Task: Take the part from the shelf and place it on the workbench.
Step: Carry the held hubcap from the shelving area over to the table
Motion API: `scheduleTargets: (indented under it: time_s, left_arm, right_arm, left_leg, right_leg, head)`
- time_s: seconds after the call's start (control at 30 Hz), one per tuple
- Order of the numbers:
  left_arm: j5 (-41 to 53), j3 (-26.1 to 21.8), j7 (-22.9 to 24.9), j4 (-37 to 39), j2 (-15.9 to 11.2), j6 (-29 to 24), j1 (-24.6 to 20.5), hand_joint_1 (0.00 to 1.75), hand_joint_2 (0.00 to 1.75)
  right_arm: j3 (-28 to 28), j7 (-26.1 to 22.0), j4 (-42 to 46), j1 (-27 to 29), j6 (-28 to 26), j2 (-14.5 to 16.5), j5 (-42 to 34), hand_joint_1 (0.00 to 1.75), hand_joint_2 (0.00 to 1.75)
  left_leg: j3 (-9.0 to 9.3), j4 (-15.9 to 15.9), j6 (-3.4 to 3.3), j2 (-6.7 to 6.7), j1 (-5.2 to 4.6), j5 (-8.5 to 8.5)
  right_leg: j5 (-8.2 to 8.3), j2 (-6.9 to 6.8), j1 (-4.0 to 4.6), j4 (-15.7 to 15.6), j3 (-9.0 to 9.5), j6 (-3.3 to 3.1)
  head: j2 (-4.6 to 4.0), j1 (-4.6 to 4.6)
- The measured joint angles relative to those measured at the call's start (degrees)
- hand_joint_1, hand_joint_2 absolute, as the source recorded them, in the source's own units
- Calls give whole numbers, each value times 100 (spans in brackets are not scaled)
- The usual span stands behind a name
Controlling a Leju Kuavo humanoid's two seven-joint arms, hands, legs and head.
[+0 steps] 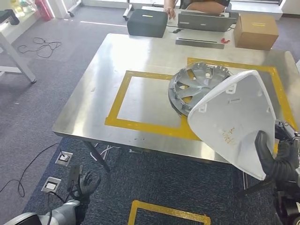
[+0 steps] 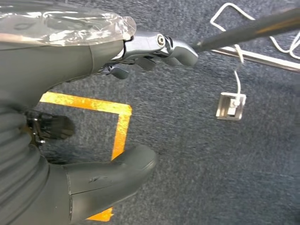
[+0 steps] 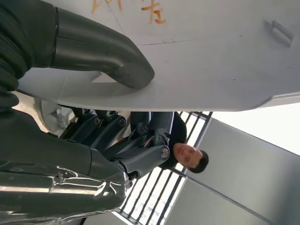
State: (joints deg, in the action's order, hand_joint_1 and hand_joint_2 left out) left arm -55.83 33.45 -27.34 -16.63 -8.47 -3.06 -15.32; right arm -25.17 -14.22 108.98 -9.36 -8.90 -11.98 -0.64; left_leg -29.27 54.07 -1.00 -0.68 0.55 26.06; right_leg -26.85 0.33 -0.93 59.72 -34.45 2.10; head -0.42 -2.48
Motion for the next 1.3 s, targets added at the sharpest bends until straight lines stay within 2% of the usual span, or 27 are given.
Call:
scheduleTargets:
  time_s: [0.03,0.07,0.1,0.17,0.2,0.37,0.47,0.73,1.0,1.13,1.2,1.23,1.3]
  left_arm:
    - [4,1,2,1,2,0,-8,0,175]
    - [7,1,5,1,3,0,-15,0,175]
    - [8,2,8,2,2,0,-20,0,175]
    - [14,2,11,2,-1,1,-20,0,175]
    - [17,3,11,2,-3,2,-19,0,175]
    - [21,5,15,2,-19,19,-39,0,175]
    - [21,11,15,2,-19,41,-43,0,175]
    - [69,39,40,2,-1,50,-51,0,175]
    - [77,43,77,2,-2,48,-63,0,175]
    - [87,43,94,1,3,48,-80,0,175]
    - [92,44,96,1,15,48,-98,0,175]
    - [94,44,99,1,22,48,-105,0,175]
    - [96,45,106,2,31,48,-111,0,175]
  right_arm:
    - [2,1,-2,4,2,0,2,175,175]
    - [5,2,-4,12,3,0,4,175,175]
    - [8,4,-6,20,4,0,4,175,175]
    - [13,7,-5,32,7,0,6,175,175]
    - [14,6,-5,37,7,0,12,175,175]
    - [21,-3,-4,117,1,0,41,175,175]
    - [22,-19,-4,156,5,0,55,175,175]
    - [21,-36,-4,160,52,0,75,175,175]
    - [17,-37,-4,160,60,0,75,175,175]
    - [18,-37,-4,156,60,-1,75,175,175]
    - [19,-40,-3,142,60,-1,77,175,175]
    - [20,-41,-3,134,61,-1,77,175,175]
    - [19,-40,-9,123,75,-1,75,175,175]
  left_leg:
    - [28,7,32,-5,-1,41]
    - [39,15,65,-8,-4,70]
    - [32,34,85,-12,-12,96]
    - [11,47,69,-13,-18,108]
    - [5,50,56,-12,-19,105]
    - [53,-35,53,-7,-16,84]
    - [82,-102,51,2,-15,101]
    - [85,-119,157,6,-15,88]
    - [44,-21,107,6,-37,118]
    - [42,-40,37,13,-27,96]
    - [97,-146,-10,30,15,39]
    - [122,-186,-24,40,38,17]
    - [132,-194,-32,46,38,17]
  right_leg:
    - [167,-3,10,-247,70,-19]
    - [251,-3,21,-369,98,-51]
    - [254,-3,32,-400,105,-69]
    - [314,12,33,-407,112,-84]
    - [319,21,33,-411,114,-75]
    - [273,39,40,-415,120,-140]
    - [264,37,44,-416,118,-155]
    - [275,32,48,-416,124,-182]
    - [301,26,25,-431,136,-135]
    - [318,23,18,-457,138,-57]
    - [192,12,26,-275,48,-10]
    - [45,5,27,-2,-78,9]
    - [-285,0,20,783,-436,41]
  head:
    - [0,6]
    - [0,6]
    - [0,3]
    - [0,-16]
    - [0,-23]
    - [0,-34]
    - [0,-34]
    - [0,-31]
    - [0,-35]
    - [0,-35]
    - [0,-21]
    - [0,-10]
    - [0,5]
